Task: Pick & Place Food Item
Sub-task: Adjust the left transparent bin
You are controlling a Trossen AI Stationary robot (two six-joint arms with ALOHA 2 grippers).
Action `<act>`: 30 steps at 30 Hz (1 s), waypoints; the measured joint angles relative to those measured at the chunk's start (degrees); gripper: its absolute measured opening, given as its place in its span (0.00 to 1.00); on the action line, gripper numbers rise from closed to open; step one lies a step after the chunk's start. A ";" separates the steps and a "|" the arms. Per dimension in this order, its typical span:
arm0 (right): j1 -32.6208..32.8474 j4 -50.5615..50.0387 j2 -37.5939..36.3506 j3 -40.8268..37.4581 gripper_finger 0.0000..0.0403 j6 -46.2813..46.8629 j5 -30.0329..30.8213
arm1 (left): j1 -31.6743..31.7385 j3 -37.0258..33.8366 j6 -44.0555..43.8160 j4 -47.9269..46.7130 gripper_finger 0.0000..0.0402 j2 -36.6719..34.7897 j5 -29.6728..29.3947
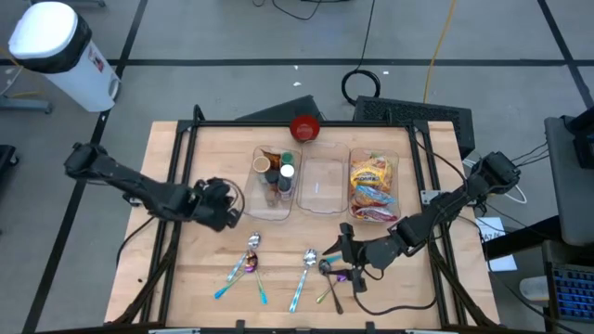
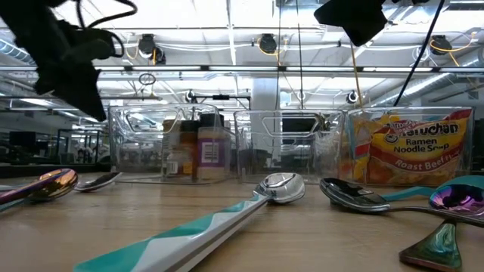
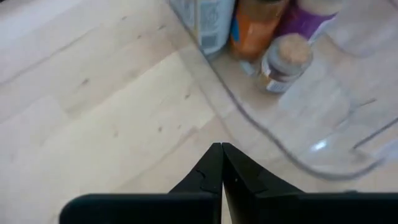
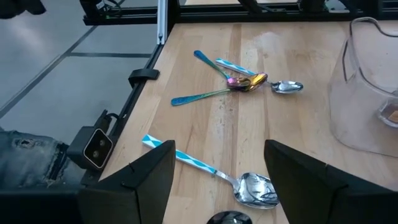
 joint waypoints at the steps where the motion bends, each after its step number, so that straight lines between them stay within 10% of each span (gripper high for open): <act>1: 0.00 0.11 0.00 -0.02 0.59 -0.01 0.00 | -1.10 -0.07 -2.08 -0.44 0.01 0.45 -0.39; 30: -0.02 1.00 0.00 -0.02 0.59 -0.07 -0.02 | -1.26 -1.47 6.85 28.81 0.01 14.70 3.82</act>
